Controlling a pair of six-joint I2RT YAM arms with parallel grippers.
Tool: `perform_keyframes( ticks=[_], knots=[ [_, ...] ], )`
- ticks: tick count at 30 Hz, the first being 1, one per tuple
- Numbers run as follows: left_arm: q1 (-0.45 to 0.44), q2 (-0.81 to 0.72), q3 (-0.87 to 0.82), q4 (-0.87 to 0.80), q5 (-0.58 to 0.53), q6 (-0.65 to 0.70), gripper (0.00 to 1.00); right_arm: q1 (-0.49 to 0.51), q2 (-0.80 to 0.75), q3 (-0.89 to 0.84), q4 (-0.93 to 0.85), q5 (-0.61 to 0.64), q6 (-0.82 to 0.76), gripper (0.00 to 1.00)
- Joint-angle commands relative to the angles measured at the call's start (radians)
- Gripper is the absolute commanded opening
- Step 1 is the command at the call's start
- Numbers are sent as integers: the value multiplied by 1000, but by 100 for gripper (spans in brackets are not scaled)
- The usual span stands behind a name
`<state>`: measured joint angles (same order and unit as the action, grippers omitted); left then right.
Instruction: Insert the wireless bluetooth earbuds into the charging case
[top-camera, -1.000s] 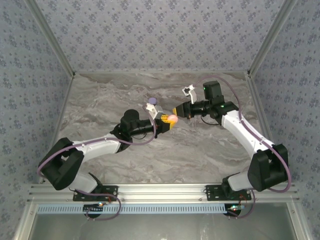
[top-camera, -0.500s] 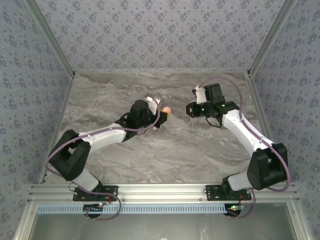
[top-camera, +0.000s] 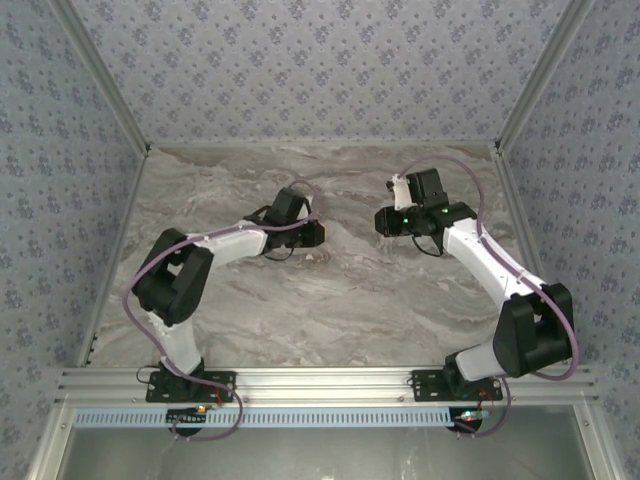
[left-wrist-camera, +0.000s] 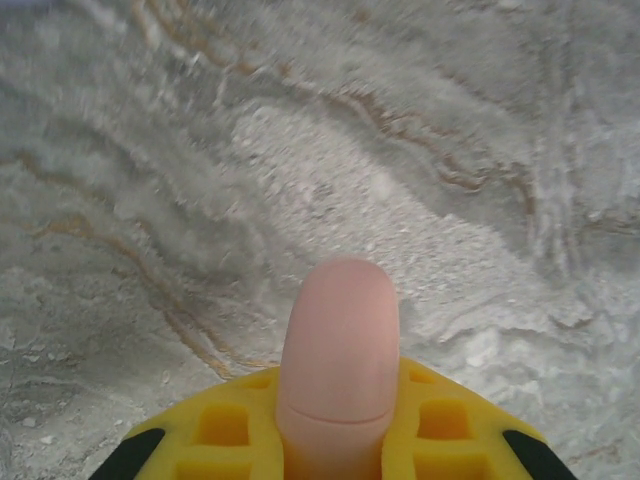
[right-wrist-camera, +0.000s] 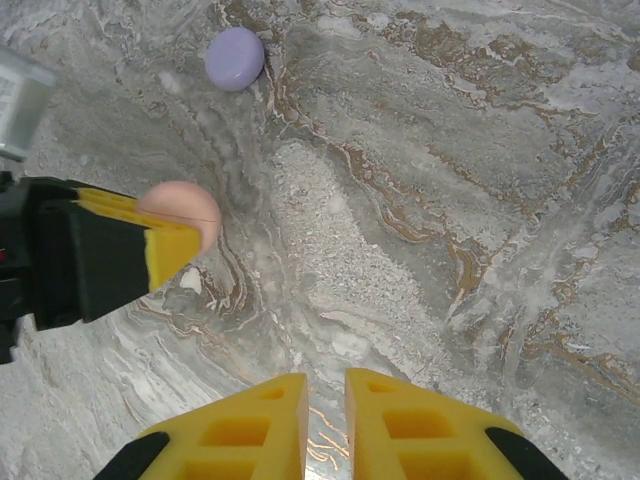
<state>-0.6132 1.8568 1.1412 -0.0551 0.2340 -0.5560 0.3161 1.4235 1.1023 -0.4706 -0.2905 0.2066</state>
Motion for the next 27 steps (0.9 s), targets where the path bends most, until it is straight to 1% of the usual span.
perform_keyframes(
  ticks=[1, 8, 15, 17, 19, 24, 27],
  knots=[
    [12, 30, 59, -34, 48, -45, 8, -6, 15, -4, -33, 16, 16, 18],
    [26, 92, 102, -92, 47, -63, 9, -7, 31, 5, -42, 5, 14, 19],
    [38, 132, 123, -133, 34, -69, 14, -8, 33, 8, -49, 10, 11, 19],
    [38, 140, 126, -140, 28, -70, 17, -8, 33, 9, -50, 11, 10, 20],
    [38, 142, 128, -154, 12, -70, 25, -9, 35, 10, -53, 15, 10, 20],
    [40, 131, 127, -187, -30, -43, 54, -8, 34, 7, -57, 29, 5, 22],
    [40, 89, 103, -197, -87, -16, 68, -8, 28, -4, -52, 62, 9, 25]
  ],
)
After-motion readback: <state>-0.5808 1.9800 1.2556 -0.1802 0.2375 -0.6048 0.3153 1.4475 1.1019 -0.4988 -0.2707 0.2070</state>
